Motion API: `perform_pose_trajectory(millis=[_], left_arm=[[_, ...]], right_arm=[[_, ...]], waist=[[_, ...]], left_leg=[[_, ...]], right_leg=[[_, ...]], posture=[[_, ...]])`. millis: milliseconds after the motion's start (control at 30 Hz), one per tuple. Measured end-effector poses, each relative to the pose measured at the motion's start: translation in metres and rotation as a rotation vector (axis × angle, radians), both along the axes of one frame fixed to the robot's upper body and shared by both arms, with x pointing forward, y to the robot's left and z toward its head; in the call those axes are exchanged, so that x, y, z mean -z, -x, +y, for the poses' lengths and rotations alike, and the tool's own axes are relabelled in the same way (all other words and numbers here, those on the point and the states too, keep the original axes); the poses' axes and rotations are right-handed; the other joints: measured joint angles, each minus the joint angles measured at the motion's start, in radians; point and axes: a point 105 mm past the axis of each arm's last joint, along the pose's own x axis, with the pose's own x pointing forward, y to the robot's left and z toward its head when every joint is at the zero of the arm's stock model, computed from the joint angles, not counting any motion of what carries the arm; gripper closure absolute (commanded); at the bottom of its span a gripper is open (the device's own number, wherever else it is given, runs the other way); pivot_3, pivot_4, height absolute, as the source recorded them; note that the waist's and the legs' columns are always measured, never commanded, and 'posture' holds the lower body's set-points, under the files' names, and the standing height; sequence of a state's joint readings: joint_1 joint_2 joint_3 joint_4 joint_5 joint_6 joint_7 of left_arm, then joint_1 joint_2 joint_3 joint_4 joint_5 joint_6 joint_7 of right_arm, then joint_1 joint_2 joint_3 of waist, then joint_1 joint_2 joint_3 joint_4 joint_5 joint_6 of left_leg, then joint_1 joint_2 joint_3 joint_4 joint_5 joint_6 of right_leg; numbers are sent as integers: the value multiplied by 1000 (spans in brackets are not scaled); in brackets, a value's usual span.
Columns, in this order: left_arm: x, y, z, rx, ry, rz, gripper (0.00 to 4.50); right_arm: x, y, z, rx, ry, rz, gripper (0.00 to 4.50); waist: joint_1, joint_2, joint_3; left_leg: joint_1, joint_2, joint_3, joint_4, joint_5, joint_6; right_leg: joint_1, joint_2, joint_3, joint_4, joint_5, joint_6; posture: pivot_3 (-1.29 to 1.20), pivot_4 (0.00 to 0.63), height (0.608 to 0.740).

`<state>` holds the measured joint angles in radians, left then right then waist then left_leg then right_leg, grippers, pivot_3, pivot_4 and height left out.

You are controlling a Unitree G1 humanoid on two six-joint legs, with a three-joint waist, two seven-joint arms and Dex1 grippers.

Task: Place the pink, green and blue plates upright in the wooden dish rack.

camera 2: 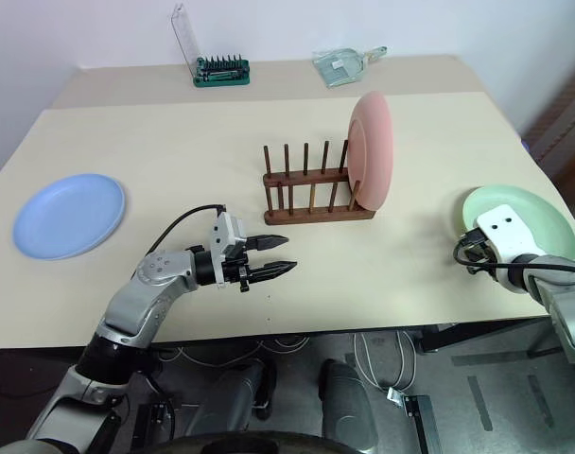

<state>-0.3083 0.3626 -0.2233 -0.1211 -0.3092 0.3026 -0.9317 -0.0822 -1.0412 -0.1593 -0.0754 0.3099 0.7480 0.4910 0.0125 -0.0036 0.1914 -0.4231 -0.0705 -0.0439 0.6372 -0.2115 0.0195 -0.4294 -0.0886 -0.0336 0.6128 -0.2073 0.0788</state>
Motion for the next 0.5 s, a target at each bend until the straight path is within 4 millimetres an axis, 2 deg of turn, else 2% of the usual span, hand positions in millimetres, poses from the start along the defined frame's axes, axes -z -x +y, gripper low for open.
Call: perform_pose_trajectory(millis=[100,167,267,333,367,433,467,500], left_arm=[[1,0,0,-3,0,2,1899],[1,0,1,-7,-1,3,1899],[3,1,2,-14,-2,9,1899],[4,1,1,-14,1,13,1899],[4,1,1,-13,4,13,1899],[5,1,1,-16,5,15,1899],[5,1,2,-18,4,17,1899],[5,1,1,-17,6,16,1899]], right_arm=[[-9,-6,0,-8,28,-32,4476],[-23,-14,2,-14,55,-91,4476],[-89,-47,17,-50,87,-395,4476],[-156,-60,42,-123,57,-681,4476],[-186,-59,52,-156,47,-798,4476],[-229,-50,74,-239,17,-972,4476],[-243,-44,92,-314,-48,-1036,4476],[-248,-39,110,-390,-122,-1056,4476]], waist=[[1,0,0],[-1,0,0],[-9,3,1],[-10,3,1],[-6,2,2],[4,0,1],[6,-1,1],[5,-1,1]], left_leg=[[0,0,0,0,0,0],[0,0,0,0,0,0],[1,0,4,0,0,0],[1,1,4,0,0,0],[1,1,4,0,0,0],[0,1,2,-1,0,0],[-1,1,1,-1,0,1],[-1,0,1,-1,-1,1]], right_leg=[[0,0,0,0,0,0],[0,0,0,0,0,0],[-1,0,2,0,2,2],[-1,1,2,1,2,2],[-1,1,2,0,2,2],[-1,1,1,0,3,1],[-1,1,1,-1,4,2],[-1,0,1,-1,4,4]], posture=[[0,150,735],[0,150,735],[0,150,735],[0,150,735],[0,150,735],[0,150,735],[0,150,735],[0,150,735]])
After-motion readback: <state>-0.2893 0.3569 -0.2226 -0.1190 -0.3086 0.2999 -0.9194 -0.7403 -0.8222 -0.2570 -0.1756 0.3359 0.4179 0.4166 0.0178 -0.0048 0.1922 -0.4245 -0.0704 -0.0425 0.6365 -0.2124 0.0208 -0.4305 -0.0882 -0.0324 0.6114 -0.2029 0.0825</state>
